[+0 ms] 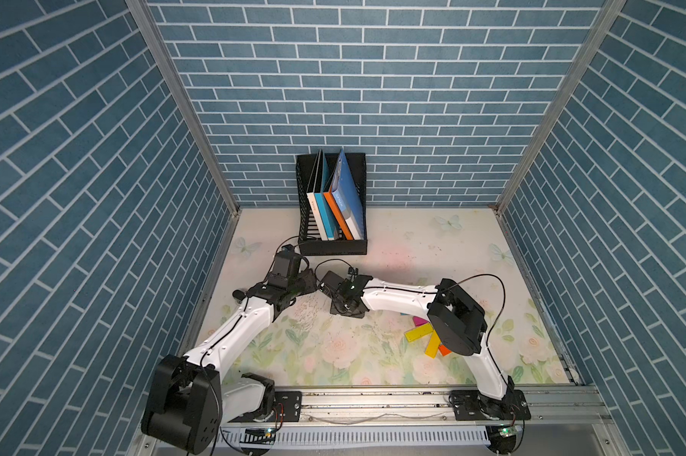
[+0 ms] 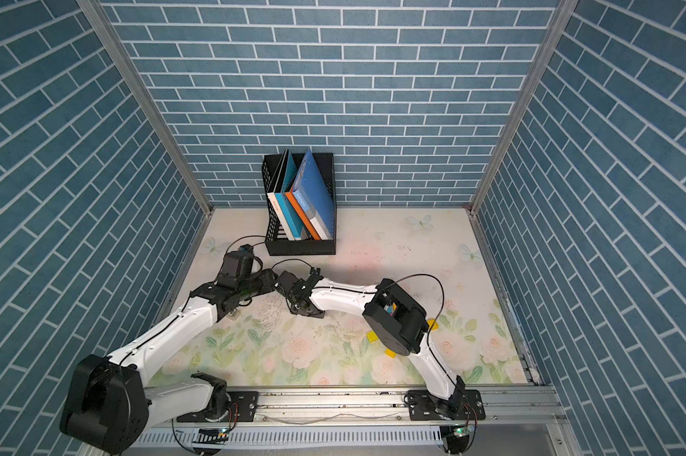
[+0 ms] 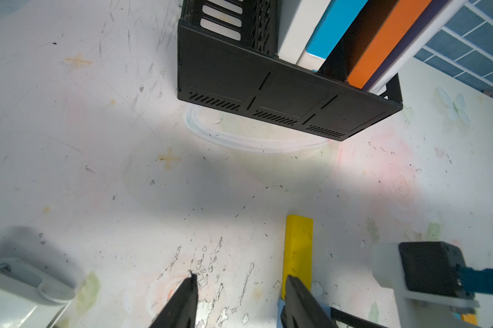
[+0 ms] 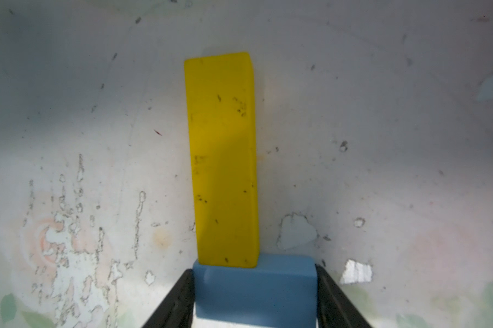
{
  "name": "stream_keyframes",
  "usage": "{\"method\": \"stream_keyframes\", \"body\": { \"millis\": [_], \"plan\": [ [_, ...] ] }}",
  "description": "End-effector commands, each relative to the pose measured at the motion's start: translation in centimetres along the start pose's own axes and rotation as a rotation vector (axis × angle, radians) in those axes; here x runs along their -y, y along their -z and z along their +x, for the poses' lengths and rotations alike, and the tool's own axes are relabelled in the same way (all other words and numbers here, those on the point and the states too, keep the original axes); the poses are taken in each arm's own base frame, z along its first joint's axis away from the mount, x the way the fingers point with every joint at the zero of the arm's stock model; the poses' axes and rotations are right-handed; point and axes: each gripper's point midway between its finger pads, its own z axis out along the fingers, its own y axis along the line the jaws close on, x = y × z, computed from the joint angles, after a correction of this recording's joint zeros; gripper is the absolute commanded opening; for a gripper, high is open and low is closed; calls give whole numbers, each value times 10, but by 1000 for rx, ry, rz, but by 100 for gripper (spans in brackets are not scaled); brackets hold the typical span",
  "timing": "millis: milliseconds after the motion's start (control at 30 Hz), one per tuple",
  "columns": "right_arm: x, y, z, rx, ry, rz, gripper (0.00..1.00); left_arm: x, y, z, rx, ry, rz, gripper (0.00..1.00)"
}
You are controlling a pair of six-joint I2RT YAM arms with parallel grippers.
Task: Assemble the letter h with building blocks
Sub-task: Assemble the building block at the center of the board.
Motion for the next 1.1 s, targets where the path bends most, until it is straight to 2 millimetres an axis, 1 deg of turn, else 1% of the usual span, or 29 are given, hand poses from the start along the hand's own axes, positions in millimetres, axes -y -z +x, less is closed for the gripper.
{"method": "stream_keyframes", "body": {
  "millis": [0, 100, 133, 167, 333, 367, 433, 500, 533, 600, 700, 800, 1000, 1067],
  "plan": [
    [57, -21, 18, -48, 8, 204, 17, -1, 1, 0, -6, 0, 1, 54],
    [58, -21, 18, -52, 16, 206, 18, 0, 0, 0, -7, 1, 4, 54],
    [53, -9, 13, -41, 10, 180, 18, 0, 1, -1, -5, 0, 4, 54],
    [53, -8, 13, -40, 13, 177, 18, -1, 0, 0, -9, 1, 3, 54],
    [53, -7, 13, -41, 11, 166, 22, 0, 0, -1, -7, 1, 2, 54],
    [52, -8, 13, -41, 17, 161, 27, 0, 0, -1, -7, 0, 1, 54],
    [44, -11, 13, -48, 44, 129, 43, -1, -1, 0, -10, 0, -2, 54],
    [35, -13, 13, -56, 68, 97, 49, -1, 0, 0, -9, -2, -3, 54],
    [32, -13, 13, -59, 82, 86, 49, -1, 0, -1, -7, -1, -2, 53],
    [28, -13, 15, -68, 91, 72, 45, -1, 0, -1, -6, -1, -3, 54],
    [21, -13, 20, -83, 92, 44, 43, -1, 0, -1, -8, -1, -3, 54],
    [14, -13, 22, -86, 81, 25, 38, -1, -1, -1, -9, -1, -1, 54],
    [27, -20, 17, -80, 31, 51, 37, -1, -1, 0, -11, -1, -2, 53],
    [27, -20, 15, -78, 36, 46, 37, -1, 0, 0, -9, -1, -1, 53]
  ]
}}
